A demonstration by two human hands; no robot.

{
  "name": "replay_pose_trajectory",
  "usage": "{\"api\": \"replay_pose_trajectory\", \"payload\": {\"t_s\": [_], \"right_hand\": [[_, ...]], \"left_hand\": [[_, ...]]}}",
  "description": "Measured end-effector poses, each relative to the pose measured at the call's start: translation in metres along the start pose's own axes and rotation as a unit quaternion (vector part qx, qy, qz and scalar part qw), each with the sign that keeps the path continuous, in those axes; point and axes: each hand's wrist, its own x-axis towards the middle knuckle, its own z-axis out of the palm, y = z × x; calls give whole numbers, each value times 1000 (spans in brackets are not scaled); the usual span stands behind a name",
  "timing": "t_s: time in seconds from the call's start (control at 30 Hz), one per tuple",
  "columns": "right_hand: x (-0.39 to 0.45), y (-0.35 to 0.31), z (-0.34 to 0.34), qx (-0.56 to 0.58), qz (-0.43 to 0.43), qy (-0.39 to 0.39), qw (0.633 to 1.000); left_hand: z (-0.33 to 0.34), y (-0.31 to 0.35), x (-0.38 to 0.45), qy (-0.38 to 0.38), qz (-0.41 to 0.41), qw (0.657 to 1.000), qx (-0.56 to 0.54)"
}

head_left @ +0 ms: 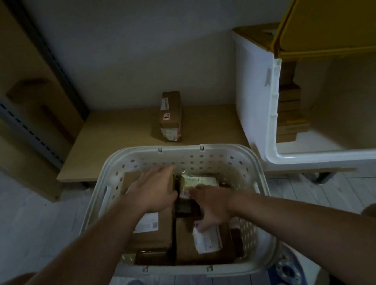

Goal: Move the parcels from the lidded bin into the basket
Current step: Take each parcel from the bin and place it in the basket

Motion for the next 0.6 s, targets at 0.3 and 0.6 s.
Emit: {"api": "replay_pose_trajectory", "payload": {"t_s": [0.3, 0.6], "right_hand": [[-63, 6, -58, 30, -34, 219, 975], [-127, 29, -94, 244, -87, 410, 874]], "left_hand": [[-55, 26, -30, 169, 57, 970, -167], [-69, 78, -30, 240, 190, 868, -390]]}}
